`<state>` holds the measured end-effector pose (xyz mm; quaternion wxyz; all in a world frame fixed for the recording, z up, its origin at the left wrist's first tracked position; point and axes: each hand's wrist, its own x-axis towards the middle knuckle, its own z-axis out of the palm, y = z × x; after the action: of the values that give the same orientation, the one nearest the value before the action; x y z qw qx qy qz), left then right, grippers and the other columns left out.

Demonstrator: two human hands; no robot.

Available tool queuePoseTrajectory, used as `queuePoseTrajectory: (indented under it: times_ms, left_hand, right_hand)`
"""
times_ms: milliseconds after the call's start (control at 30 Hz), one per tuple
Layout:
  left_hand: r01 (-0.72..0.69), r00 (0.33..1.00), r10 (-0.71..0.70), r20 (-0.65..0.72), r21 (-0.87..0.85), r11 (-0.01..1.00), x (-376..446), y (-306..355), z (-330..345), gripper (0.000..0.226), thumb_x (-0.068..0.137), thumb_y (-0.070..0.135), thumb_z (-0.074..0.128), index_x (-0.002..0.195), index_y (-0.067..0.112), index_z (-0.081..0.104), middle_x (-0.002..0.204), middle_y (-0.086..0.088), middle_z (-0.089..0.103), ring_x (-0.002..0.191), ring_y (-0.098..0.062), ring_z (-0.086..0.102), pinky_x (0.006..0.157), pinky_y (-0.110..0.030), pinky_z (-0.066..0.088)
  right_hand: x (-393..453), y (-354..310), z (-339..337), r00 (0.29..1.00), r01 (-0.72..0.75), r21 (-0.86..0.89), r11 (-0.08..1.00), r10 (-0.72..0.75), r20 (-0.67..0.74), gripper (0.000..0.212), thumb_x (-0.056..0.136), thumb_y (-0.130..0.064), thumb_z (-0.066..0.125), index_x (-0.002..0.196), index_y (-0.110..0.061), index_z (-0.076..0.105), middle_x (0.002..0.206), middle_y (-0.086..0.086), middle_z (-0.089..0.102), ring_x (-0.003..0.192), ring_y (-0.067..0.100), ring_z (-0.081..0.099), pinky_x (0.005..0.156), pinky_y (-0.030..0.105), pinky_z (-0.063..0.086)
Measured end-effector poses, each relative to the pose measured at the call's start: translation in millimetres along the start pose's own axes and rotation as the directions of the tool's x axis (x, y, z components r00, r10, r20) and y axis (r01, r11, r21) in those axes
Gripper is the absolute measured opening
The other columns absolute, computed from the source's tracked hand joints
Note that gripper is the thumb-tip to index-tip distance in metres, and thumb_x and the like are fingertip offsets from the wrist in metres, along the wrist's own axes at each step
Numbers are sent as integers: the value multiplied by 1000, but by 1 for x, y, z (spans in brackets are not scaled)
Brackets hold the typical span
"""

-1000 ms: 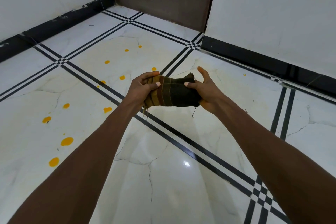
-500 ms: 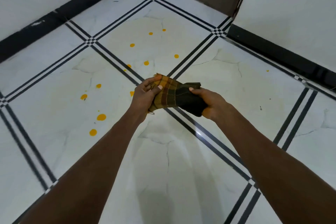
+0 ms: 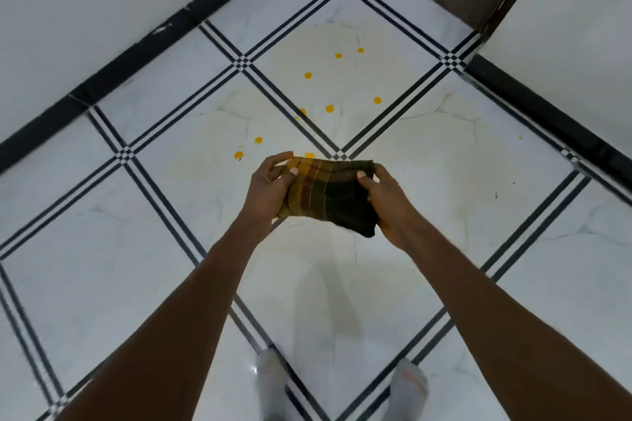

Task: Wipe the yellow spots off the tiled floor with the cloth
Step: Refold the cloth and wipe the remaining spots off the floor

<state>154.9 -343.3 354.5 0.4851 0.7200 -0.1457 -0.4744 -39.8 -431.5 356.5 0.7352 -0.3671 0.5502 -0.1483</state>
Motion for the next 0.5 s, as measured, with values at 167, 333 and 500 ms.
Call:
queuePoseTrajectory:
  times_ms: [167, 333, 500]
  left_hand:
    - [32, 997, -34, 71, 27, 999, -11, 6, -67, 35, 103, 15, 62, 137, 22, 62, 129, -12, 71, 119, -28, 70, 90, -37, 62]
    - [87, 975, -83, 207, -11, 996, -3, 2, -145, 44, 104, 13, 61, 147, 17, 52, 135, -15, 67, 117, -27, 69, 88, -33, 62]
    - [100, 941, -119, 318, 78, 992, 33, -1, -196, 38, 100, 12, 67, 138, 12, 60, 132, -15, 71, 104, -16, 74, 75, -18, 61]
  right_hand:
    - [-37, 3, 63, 993, 113, 42, 993, -114, 14, 32, 111, -33, 45, 137, -34, 64, 131, -5, 73, 121, 20, 71, 96, 45, 62]
    - [-54, 18, 130, 989, 144, 160, 976, -140, -41, 34, 111, -31, 47, 140, -26, 64, 132, 3, 74, 121, 26, 72, 98, 51, 60]
    - [-37, 35, 175, 984, 144, 271, 952, -109, -140, 30, 109, -31, 51, 134, -25, 68, 130, 3, 75, 120, 25, 72, 100, 47, 57]
